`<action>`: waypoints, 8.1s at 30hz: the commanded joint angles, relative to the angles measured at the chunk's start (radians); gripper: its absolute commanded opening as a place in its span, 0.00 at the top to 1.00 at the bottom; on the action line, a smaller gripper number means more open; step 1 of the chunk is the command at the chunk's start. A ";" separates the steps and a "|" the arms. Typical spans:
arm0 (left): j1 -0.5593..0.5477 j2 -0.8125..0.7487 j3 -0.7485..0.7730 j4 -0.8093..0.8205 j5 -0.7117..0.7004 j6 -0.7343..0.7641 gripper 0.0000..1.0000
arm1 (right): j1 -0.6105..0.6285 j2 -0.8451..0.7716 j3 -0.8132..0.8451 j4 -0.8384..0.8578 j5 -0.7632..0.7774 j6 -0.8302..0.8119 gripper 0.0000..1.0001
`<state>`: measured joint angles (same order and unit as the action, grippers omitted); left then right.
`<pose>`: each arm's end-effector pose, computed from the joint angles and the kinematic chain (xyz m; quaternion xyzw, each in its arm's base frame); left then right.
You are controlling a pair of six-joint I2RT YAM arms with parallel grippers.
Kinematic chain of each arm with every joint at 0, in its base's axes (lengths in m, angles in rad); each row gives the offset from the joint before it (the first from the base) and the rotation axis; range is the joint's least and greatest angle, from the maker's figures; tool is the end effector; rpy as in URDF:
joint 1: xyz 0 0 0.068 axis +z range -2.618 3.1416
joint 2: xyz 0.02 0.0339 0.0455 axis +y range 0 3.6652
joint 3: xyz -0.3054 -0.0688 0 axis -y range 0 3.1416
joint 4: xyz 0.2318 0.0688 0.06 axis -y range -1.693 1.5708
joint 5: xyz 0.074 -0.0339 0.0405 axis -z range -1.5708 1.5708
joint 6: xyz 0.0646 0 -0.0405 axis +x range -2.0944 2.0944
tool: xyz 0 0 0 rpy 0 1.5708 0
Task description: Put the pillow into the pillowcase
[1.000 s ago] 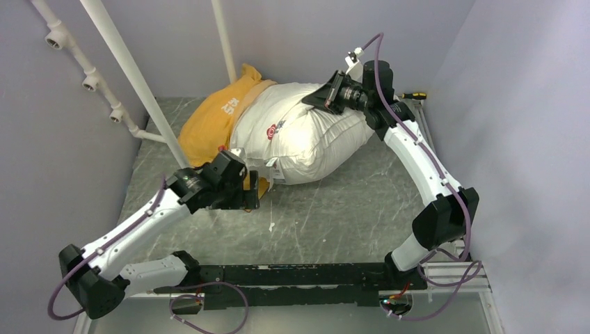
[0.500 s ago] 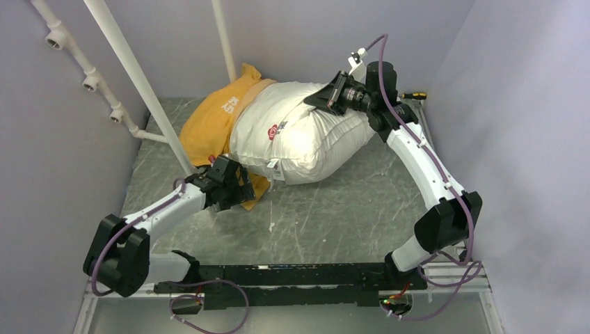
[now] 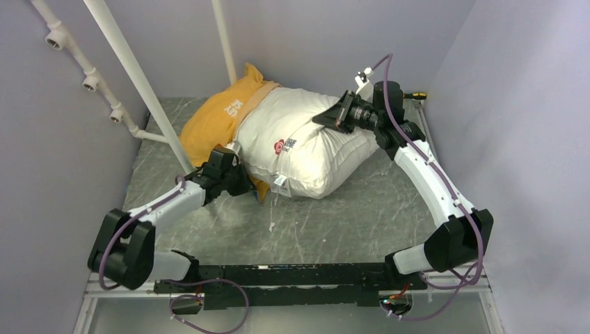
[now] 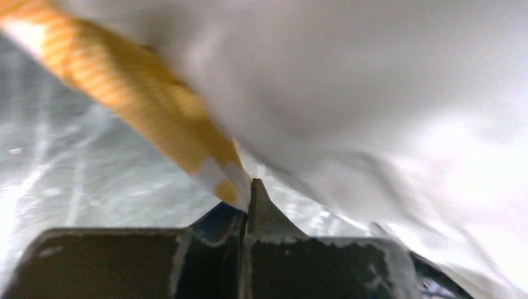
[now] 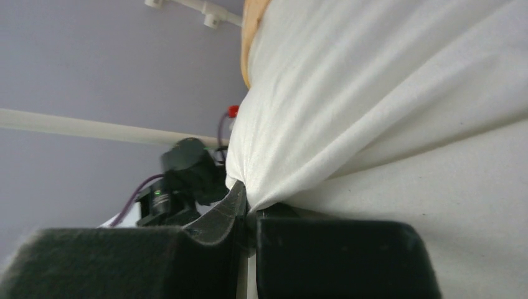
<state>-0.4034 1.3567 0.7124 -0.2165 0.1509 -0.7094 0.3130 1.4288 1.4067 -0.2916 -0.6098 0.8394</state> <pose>0.2412 -0.1135 0.2161 -0.1166 0.9281 -0.2431 0.2570 0.3032 0.1370 0.4315 0.0303 0.7909 0.5092 0.3380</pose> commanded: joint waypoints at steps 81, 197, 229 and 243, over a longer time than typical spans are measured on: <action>-0.574 0.204 0.810 -0.287 0.133 0.225 1.00 | -0.058 -0.406 -0.867 0.654 -0.019 0.153 1.00; 0.031 0.266 1.015 -0.479 -0.039 0.272 0.45 | 0.092 -0.431 -0.768 0.233 0.007 -0.085 1.00; -0.003 0.254 0.688 -0.209 0.186 0.253 0.41 | -0.355 -0.450 -0.293 -0.396 0.342 -0.322 0.01; -0.183 0.149 0.536 -0.156 0.080 0.294 0.45 | -0.584 -0.124 -0.476 0.188 -0.297 -0.108 0.01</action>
<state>-0.4900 1.5482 1.3029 -0.2832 0.1802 -0.4213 -0.2863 1.2480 0.9203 -0.3664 -0.7265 0.6308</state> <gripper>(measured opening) 0.555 0.992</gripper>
